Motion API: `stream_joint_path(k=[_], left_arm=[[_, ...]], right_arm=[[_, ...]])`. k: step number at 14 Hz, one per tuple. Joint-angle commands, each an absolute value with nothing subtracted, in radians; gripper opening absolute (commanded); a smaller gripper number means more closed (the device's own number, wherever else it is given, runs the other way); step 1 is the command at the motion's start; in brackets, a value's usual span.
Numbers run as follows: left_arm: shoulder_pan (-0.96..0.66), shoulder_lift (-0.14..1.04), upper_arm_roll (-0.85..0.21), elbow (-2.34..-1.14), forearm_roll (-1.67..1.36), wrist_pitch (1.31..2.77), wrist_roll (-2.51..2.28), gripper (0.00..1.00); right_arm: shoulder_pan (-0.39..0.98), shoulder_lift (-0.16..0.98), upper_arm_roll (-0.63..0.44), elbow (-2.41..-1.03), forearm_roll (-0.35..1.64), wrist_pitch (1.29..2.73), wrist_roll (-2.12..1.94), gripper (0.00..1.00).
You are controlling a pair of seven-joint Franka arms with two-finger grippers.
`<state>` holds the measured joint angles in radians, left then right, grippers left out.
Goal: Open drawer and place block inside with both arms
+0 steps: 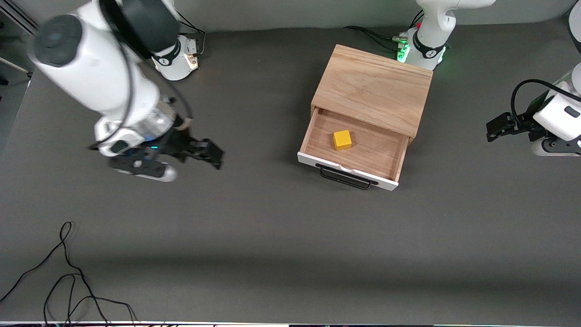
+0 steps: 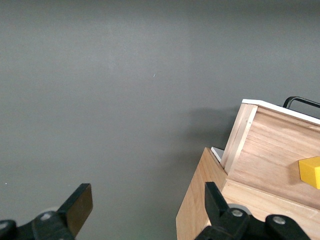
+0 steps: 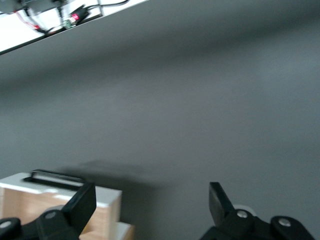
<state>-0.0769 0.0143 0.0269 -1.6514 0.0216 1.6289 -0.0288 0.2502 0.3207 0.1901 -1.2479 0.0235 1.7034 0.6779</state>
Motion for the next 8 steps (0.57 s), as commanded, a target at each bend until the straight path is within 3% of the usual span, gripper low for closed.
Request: stream_joint_path(k=[1, 8], left_arm=[[-0.089, 0.026, 0.041, -1.628, 0.017, 1.624, -0.009, 1.00], [-0.092, 0.025, 0.041, -1.629, 0.023, 1.601, 0.018, 1.00]], right_arm=[[0.233, 0.172, 0.074, -1.455, 0.031, 1.729, 0.473, 1.00], [0.233, 0.029, -0.178, -1.635, 0.071, 1.721, 0.065, 1.00]])
